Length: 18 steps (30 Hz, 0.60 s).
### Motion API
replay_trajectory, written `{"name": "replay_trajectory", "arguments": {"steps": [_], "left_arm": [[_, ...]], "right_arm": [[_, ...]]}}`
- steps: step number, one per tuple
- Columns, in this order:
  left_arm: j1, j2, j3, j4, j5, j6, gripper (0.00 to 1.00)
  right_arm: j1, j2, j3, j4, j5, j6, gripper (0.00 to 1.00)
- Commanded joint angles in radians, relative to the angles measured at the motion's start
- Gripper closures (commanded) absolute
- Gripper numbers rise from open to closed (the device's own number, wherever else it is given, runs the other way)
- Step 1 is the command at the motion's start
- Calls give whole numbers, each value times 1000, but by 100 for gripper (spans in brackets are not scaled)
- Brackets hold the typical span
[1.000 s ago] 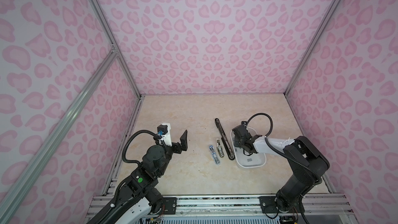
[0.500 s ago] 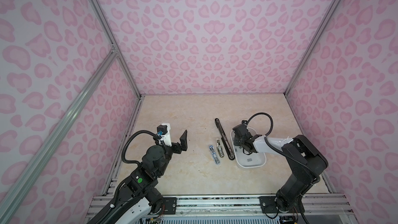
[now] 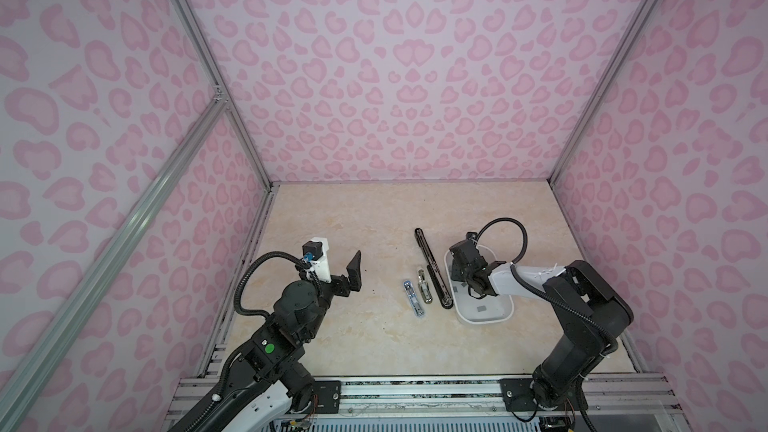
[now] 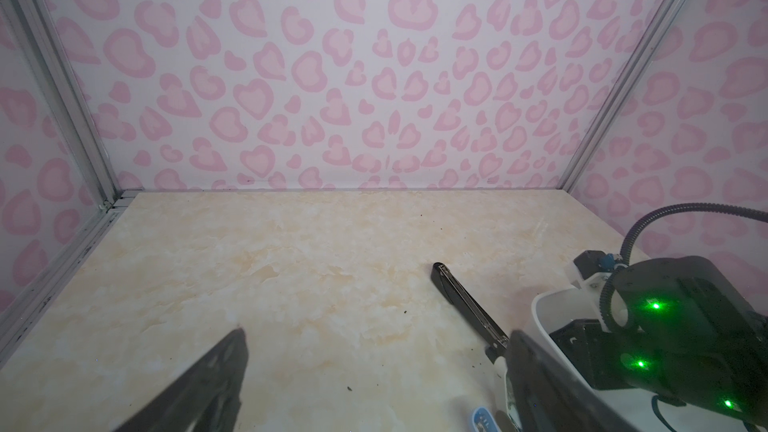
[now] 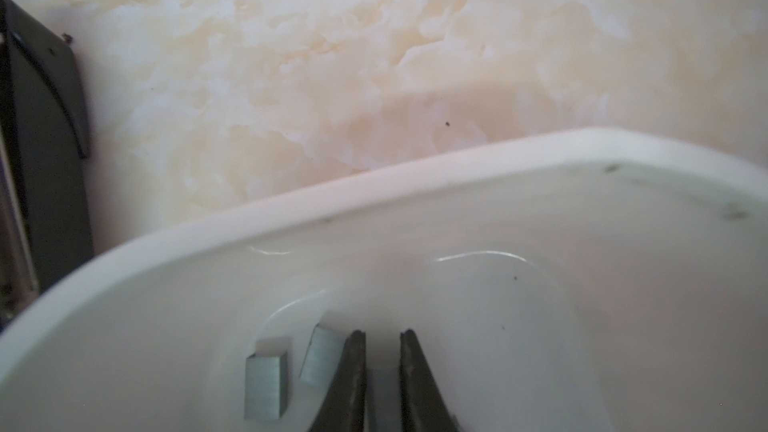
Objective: Load the staples into the stapler
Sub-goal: 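Reposition the right gripper over the staples while the left moves farther out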
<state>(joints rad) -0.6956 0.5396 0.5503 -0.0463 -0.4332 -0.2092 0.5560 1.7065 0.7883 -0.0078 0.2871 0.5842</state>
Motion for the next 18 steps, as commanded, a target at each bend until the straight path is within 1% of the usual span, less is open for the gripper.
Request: {"name": "replay_trajectory", "arguments": {"steps": [1, 8, 15, 18], "left_arm": [[-1, 2, -3, 30, 10, 1, 3], [0, 29, 7, 30, 54, -29, 3], [0, 77, -50, 68, 107, -159, 3], [-1, 114, -84, 85, 124, -203, 3]], "right_arm": [[-2, -10, -9, -50, -2, 0, 84], [0, -115, -30, -39, 3, -32, 87], [42, -262, -81, -43, 60, -80, 88], [58, -321, -117, -22, 62, -104, 88]]}}
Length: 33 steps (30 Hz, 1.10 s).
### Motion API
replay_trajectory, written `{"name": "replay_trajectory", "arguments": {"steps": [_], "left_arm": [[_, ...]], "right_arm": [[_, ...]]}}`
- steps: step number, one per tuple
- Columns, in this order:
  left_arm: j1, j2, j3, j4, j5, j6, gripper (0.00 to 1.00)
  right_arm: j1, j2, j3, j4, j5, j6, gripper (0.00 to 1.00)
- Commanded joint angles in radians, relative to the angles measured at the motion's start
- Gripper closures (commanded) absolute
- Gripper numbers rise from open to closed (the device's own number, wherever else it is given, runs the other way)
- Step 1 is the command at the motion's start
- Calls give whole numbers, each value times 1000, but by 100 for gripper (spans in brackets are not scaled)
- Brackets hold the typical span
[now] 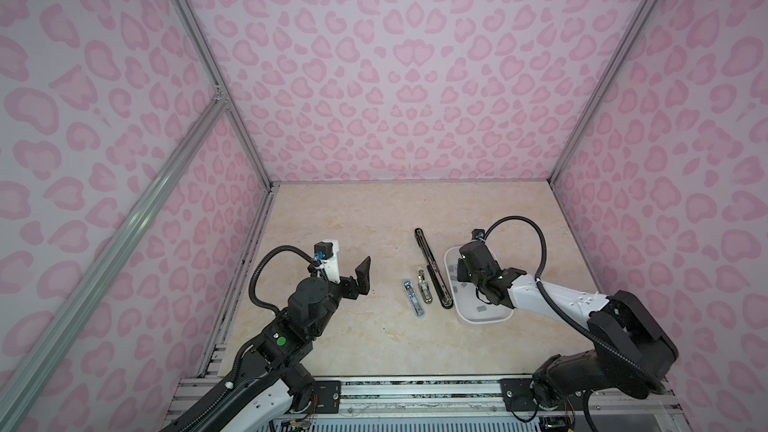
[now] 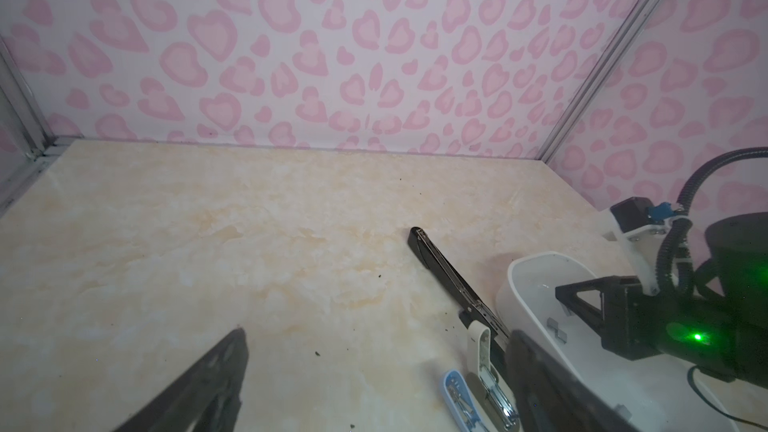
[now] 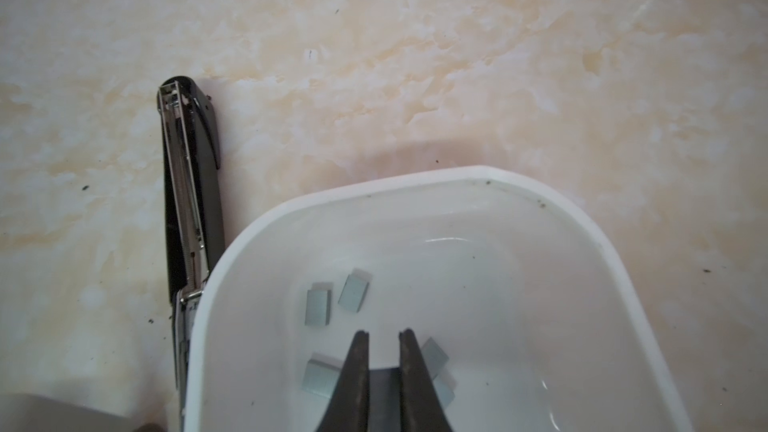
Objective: Load the staples into the stapler
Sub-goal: 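Reposition the right gripper over the staples while the left moves farther out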
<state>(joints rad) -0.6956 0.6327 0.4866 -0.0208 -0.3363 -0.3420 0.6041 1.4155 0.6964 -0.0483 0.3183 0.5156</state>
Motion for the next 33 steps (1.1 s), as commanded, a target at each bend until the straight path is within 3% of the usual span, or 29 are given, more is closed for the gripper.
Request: {"name": "replay_trajectory", "arguments": {"steps": [1, 6, 15, 19, 24, 29, 33], "left_arm": [[-1, 33, -29, 62, 29, -80, 3], [0, 39, -57, 39, -25, -105, 3], [-1, -117, -115, -9, -103, -109, 3], [0, -144, -132, -3, -110, -98, 3], [0, -88, -106, 57, -196, -50, 3], [57, 101, 61, 138, -183, 55, 3], [141, 240, 177, 137, -129, 58, 3]], "right_arm": [[14, -49, -39, 33, 25, -48, 87], [52, -147, -82, 57, 8, -92, 88], [189, -269, -138, 99, 49, -114, 86], [143, -228, -118, 10, 112, -51, 79], [37, -186, -127, -13, 13, 8, 78], [-75, -100, -73, -43, -120, 45, 78], [-100, -67, -61, -38, -123, 80, 76]]}}
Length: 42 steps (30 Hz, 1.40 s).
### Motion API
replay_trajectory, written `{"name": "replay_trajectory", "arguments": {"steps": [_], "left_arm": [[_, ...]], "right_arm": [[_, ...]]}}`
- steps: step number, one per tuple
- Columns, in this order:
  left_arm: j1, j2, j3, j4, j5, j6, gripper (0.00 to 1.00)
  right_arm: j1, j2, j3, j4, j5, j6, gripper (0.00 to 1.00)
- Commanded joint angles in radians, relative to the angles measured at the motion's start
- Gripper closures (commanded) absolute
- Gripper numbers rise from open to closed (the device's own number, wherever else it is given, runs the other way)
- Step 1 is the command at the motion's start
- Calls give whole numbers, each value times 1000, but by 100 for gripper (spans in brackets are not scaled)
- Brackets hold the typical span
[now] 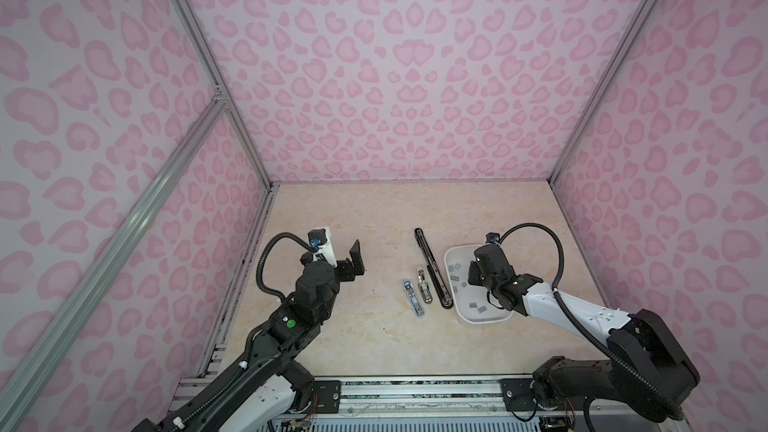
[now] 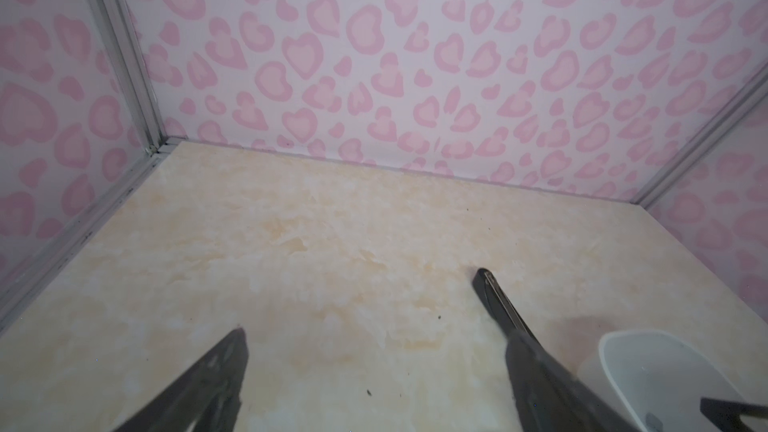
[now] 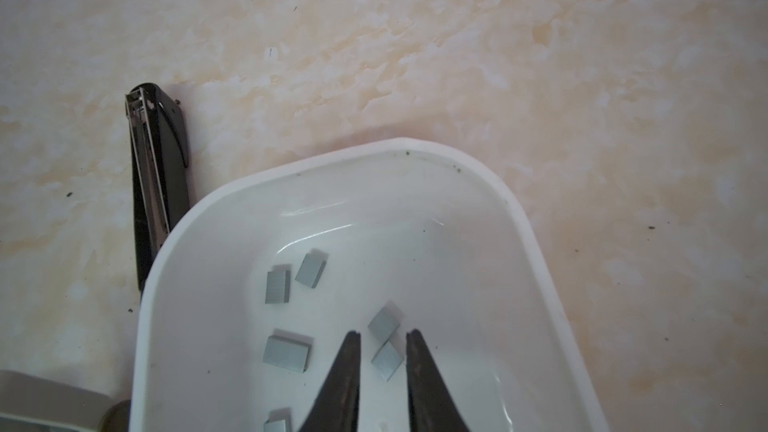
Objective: Load the staples into the stapler
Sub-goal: 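Reposition the right gripper over the staples while the left moves farther out, then lower the open right gripper onto a grey staple strip in the tray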
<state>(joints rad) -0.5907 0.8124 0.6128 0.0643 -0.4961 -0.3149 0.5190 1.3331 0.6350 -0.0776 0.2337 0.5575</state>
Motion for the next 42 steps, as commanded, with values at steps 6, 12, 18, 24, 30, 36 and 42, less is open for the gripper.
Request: {"name": "replay_trajectory", "arguments": {"steps": [6, 12, 18, 24, 30, 36, 42], "left_arm": [[71, 236, 108, 92, 213, 144, 3], [77, 449, 236, 108, 215, 248, 3], [85, 479, 219, 193, 247, 304, 3], [105, 547, 271, 200, 268, 323, 3], [109, 551, 274, 232, 293, 343, 3], [114, 554, 273, 229, 297, 344, 3], [117, 567, 278, 229, 297, 344, 3]], "right_arm": [[-31, 53, 30, -56, -87, 6, 73], [-31, 98, 45, -115, -72, 4, 73], [-6, 80, 17, -101, -89, 40, 74], [23, 60, 50, -117, -101, 26, 73], [55, 119, 91, -64, -112, -106, 63], [71, 221, 129, -48, -156, -183, 64], [72, 259, 124, -30, -186, -224, 66]]}}
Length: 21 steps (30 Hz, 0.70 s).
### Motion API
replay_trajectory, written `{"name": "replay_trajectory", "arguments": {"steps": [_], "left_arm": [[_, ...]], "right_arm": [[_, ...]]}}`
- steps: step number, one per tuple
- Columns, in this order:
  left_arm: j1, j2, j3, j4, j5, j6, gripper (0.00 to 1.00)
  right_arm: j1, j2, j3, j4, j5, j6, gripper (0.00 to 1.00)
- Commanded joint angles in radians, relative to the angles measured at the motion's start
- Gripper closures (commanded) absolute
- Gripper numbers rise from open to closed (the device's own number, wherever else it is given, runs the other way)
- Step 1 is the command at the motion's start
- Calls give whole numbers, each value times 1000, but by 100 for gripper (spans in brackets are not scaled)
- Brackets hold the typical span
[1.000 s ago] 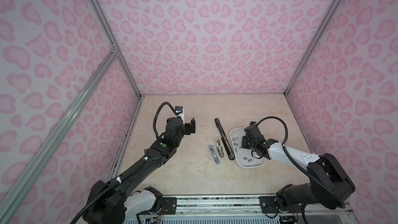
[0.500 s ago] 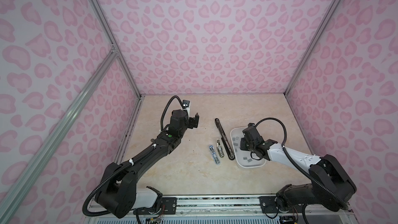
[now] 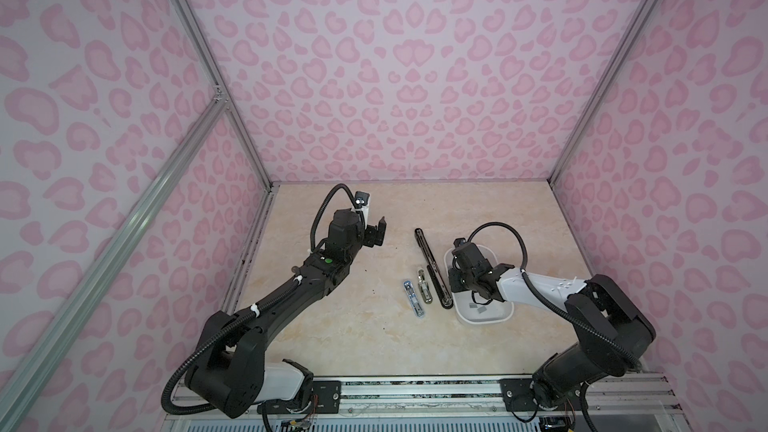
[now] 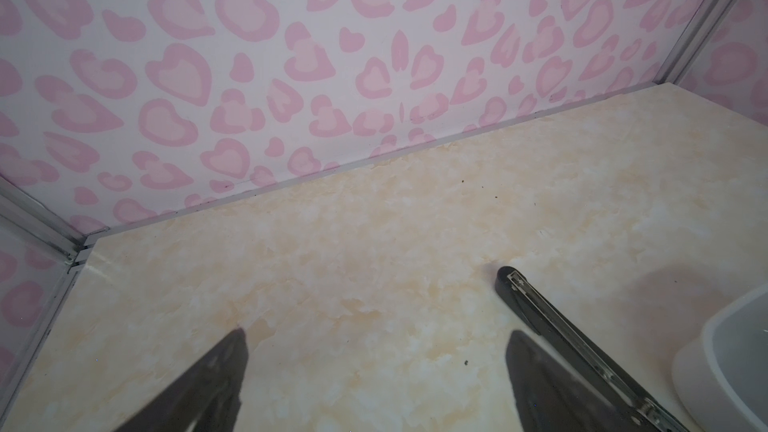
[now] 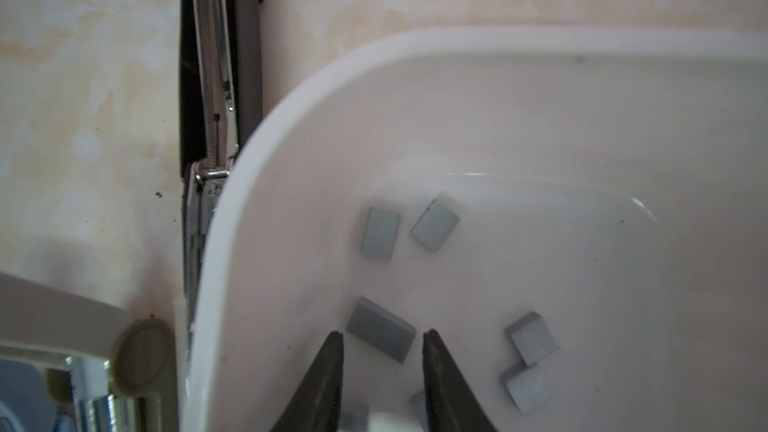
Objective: Load the staples into the stapler
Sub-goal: 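Lower the open right gripper onto a grey staple strip in the tray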
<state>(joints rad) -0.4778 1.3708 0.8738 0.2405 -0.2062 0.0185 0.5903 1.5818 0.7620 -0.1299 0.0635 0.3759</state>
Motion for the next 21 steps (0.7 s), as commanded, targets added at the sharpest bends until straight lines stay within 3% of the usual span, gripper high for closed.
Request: {"name": "replay_trajectory", "arguments": {"steps": [1, 21], "left_arm": [[4, 10, 19, 52, 8, 11, 3], [12, 17, 25, 47, 19, 6, 3]], "right_arm": [[1, 15, -3, 18, -13, -51, 66], [0, 122, 73, -43, 161, -15, 67]]}}
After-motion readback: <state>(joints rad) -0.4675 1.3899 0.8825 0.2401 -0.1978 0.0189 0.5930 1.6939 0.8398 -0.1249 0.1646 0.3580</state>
